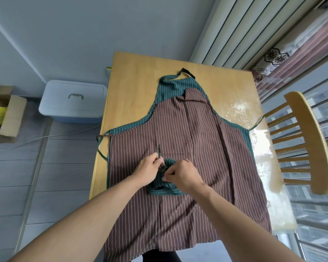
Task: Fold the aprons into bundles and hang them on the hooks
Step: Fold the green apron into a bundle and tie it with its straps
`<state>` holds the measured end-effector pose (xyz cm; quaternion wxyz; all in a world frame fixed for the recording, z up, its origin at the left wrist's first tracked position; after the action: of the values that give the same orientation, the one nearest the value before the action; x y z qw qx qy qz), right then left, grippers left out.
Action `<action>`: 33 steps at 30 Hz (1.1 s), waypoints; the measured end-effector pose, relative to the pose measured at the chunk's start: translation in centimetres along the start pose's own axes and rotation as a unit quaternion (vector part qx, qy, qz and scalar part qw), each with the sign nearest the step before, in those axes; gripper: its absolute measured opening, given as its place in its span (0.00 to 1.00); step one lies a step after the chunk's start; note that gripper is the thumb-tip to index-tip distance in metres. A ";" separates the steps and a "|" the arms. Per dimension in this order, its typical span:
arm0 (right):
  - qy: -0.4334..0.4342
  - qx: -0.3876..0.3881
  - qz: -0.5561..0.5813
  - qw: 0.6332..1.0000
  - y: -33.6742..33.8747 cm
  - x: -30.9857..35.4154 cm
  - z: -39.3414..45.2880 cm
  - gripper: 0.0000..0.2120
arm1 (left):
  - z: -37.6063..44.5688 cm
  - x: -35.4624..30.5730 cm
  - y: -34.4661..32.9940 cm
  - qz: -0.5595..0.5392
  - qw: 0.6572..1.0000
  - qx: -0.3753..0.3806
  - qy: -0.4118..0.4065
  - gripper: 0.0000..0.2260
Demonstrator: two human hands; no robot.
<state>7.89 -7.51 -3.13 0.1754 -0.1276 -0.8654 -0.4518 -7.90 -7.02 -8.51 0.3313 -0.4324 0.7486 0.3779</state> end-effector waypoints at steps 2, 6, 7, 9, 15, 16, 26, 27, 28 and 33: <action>0.035 -0.040 -0.069 0.996 -1.0 0.1 0.5 0.06 | -0.2 0.1 0.0 -0.001 1.000 -0.011 -0.007 0.16; -0.022 -0.089 -0.012 0.996 -2.0 -0.5 1.0 0.06 | -1.0 0.8 -0.4 0.001 0.999 -0.043 -0.031 0.15; -0.025 -0.100 -0.008 0.995 -2.1 -0.4 1.0 0.08 | -1.1 1.0 -0.6 -0.006 0.998 -0.051 -0.032 0.15; -0.008 -0.105 -0.035 0.994 -2.2 0.0 1.1 0.11 | -1.3 1.4 -0.8 -0.021 0.997 -0.064 -0.030 0.13; 0.018 -0.106 -0.039 0.993 -1.7 0.3 1.5 0.16 | -1.5 1.9 -1.2 -0.099 0.986 -0.132 0.001 0.03; 0.016 -0.101 -0.035 0.994 -1.5 0.1 1.4 0.13 | -1.5 2.0 -1.2 -0.098 0.986 -0.138 0.002 0.03; 0.055 -0.037 -0.145 0.987 1.1 -1.7 0.6 0.09 | -1.5 1.9 -1.1 -0.059 0.990 -0.126 -0.010 0.01; 0.059 -0.055 -0.147 0.986 1.2 -2.0 0.5 0.10 | -1.6 1.9 -1.1 -0.055 0.991 -0.125 -0.008 0.02; 0.066 -0.072 -0.150 0.984 1.5 -2.0 0.3 0.11 | -1.6 1.8 -1.1 -0.047 0.991 -0.124 -0.012 0.01; 0.133 -0.096 -0.094 0.982 1.7 -1.7 0.1 0.15 | -1.4 1.3 -1.5 0.003 0.993 -0.111 -0.031 0.03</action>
<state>10.08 -6.54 -2.66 0.2329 -0.0007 -0.7950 -0.5601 -7.36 -9.24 -9.26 0.3032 -0.4523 0.6927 0.4729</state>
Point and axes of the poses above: each hand's wrist, its own z-axis towards the middle knuckle, its own y-axis out of the back of the hand, x = y × z, the point moved 1 cm from there along z, towards the middle knuckle, and after that the axes turned 4 degrees about -z, right-handed, at the moved point
